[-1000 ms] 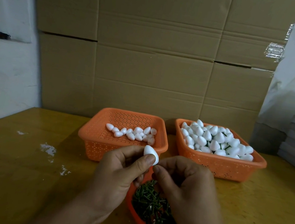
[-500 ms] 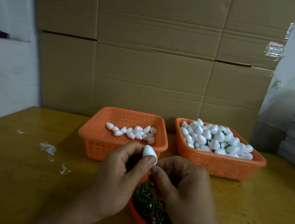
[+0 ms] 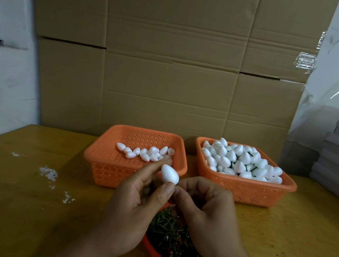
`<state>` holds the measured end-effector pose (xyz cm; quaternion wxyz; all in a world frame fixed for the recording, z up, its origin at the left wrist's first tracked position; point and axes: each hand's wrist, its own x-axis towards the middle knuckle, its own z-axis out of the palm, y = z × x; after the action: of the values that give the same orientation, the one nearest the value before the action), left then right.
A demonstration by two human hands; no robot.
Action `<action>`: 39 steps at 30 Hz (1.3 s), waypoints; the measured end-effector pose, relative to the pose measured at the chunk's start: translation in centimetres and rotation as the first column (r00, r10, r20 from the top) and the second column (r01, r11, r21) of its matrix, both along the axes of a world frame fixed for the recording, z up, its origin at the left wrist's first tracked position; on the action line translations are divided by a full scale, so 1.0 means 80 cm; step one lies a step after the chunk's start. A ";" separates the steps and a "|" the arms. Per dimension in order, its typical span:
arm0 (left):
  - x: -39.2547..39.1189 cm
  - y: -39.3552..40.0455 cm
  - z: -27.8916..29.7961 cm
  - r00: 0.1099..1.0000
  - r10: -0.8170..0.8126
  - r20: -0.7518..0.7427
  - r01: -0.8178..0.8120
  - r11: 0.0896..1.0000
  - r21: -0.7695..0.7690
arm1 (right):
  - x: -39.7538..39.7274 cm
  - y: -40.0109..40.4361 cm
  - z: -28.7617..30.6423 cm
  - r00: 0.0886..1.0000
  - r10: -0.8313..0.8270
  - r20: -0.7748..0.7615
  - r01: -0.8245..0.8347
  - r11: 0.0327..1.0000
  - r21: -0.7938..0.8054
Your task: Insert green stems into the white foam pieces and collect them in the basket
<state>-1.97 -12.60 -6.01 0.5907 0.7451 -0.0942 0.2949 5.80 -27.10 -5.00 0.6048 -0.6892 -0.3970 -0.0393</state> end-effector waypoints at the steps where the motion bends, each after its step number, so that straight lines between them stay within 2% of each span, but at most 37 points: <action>1: 0.001 0.000 -0.003 1.000 0.000 -0.015 0.000 1.000 0.008 | 0.004 -0.001 0.002 1.000 -0.018 -0.006 0.018 1.000 0.011; 5: 0.001 -0.001 -0.011 0.997 0.063 -0.045 -0.058 0.992 0.114 | 0.035 -0.010 0.011 0.982 -0.191 -0.007 0.191 0.981 0.040; 9: 0.004 0.000 -0.016 0.995 0.084 -0.055 -0.076 0.988 0.137 | 0.081 -0.025 0.020 0.904 -0.427 0.007 0.425 0.902 0.075; 14: 0.005 0.002 -0.019 0.993 0.108 -0.053 -0.099 0.985 0.141 | 0.146 -0.058 0.023 0.729 -0.681 0.062 0.684 0.729 -0.034; 17: 0.005 0.001 -0.019 0.992 0.113 -0.059 -0.104 0.983 0.149 | 0.181 -0.083 0.019 0.618 -0.779 0.104 0.781 0.595 -0.190; 21: 0.005 0.001 -0.020 0.991 0.118 -0.063 -0.106 0.981 0.163 | 0.211 -0.100 0.018 0.568 -0.800 0.193 0.786 0.458 -0.415; 24: 0.007 0.002 -0.021 0.990 0.121 -0.074 -0.107 0.980 0.170 | 0.221 -0.098 0.023 0.543 -0.800 0.257 0.789 0.380 -0.483; 30: 0.007 0.004 -0.021 0.990 0.117 -0.079 -0.102 0.980 0.170 | 0.231 -0.088 0.031 0.545 -0.787 0.290 0.761 0.319 -0.565; 39: 0.007 0.004 -0.022 0.991 0.125 -0.058 -0.111 0.975 0.194 | 0.229 -0.079 0.037 0.552 -0.784 0.284 0.730 0.289 -0.620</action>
<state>-1.41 -12.29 -7.76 0.5013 0.8122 -0.0569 0.2931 24.15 -33.39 -2.01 0.2302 -0.9619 0.0150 -0.1466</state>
